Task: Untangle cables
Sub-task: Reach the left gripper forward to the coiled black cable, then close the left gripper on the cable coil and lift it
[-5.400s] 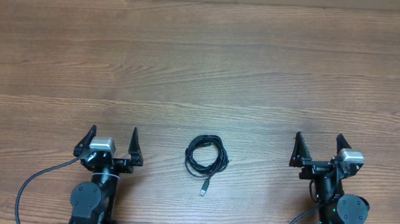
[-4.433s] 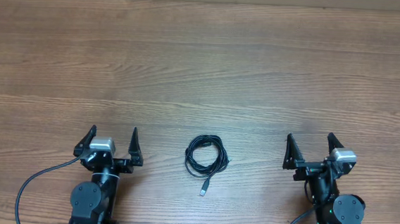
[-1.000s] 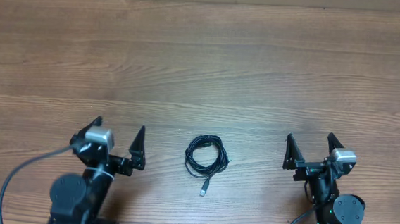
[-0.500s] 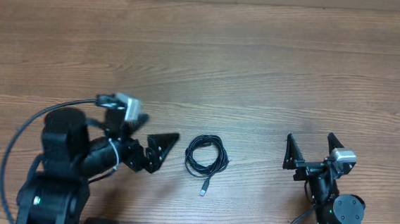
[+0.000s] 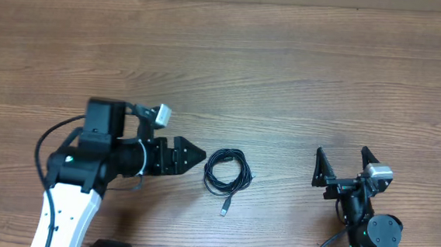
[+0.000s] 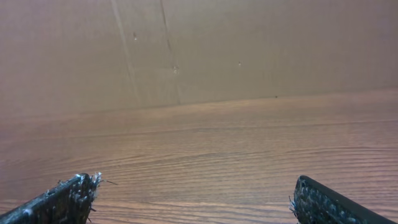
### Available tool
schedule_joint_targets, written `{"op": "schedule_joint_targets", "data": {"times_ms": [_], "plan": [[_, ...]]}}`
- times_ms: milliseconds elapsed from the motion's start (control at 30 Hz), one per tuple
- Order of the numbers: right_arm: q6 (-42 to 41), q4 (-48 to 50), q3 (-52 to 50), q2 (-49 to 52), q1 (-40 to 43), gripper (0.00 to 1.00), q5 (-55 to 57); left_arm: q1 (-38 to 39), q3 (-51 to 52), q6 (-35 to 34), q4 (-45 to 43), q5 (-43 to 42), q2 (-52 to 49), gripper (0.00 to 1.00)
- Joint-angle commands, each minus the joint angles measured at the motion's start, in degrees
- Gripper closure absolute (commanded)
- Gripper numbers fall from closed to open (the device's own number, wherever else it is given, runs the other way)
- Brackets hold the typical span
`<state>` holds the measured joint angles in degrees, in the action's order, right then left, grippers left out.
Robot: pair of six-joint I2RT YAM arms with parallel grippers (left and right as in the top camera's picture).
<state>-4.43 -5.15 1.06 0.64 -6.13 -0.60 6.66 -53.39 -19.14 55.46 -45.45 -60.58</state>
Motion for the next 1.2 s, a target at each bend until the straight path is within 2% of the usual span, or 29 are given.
{"op": "schedule_joint_targets", "data": {"times_ms": [0,133,167,200,267,400,500,600,700,833,967,1033,1067,1167], "plan": [[0.2,0.3,-0.6,-0.4,-0.2,0.00,0.5,5.0,0.1,-7.5,1.2,12.3,-1.5,0.15],[0.2,0.3,-0.6,-0.4,-0.2,0.00,0.5,13.4,0.1,-15.6,0.9,22.9,-2.4,0.23],[0.2,0.3,-0.6,-0.4,-0.2,0.00,0.5,17.9,0.1,-21.4,1.2,30.4,-3.1,0.30],[0.2,0.3,-0.6,-0.4,-0.2,0.00,0.5,20.0,0.1,-24.1,1.3,33.9,-3.5,0.32],[0.2,0.3,-0.6,-0.4,-0.2,0.00,0.5,24.0,0.1,-28.8,1.5,40.0,-4.7,0.32],[0.2,0.3,-0.6,-0.4,-0.2,0.00,0.5,29.6,0.1,-36.8,1.2,46.2,-8.1,0.34],[0.2,0.3,-0.6,-0.4,-0.2,0.00,0.5,31.8,0.1,-41.4,0.2,47.8,-11.9,0.34],[0.2,0.3,-0.6,-0.4,-0.2,0.00,0.5,32.7,0.1,-42.9,-1.5,47.7,-16.5,0.35],[0.2,0.3,-0.6,-0.4,-0.2,0.00,0.5,32.8,0.1,-42.9,-3.9,46.8,-21.3,0.43],[0.2,0.3,-0.6,-0.4,-0.2,0.00,0.5,32.8,0.1,-42.8,-8.0,43.8,-27.6,0.49],[0.2,0.3,-0.6,-0.4,-0.2,0.00,0.5,32.8,0.1,-42.8,-10.4,42.4,-32.4,0.64],[0.2,0.3,-0.6,-0.4,-0.2,0.00,0.5,32.8,0.1,-42.8,-10.6,42.6,-33.9,0.83],[0.2,0.3,-0.6,-0.4,-0.2,0.00,0.5,32.7,0.1,-42.8,-10.8,43.1,-34.5,0.89],[0.2,0.3,-0.6,-0.4,-0.2,0.00,0.5,31.5,0.0,-42.8,-12.6,43.7,-34.7,0.96]]}}
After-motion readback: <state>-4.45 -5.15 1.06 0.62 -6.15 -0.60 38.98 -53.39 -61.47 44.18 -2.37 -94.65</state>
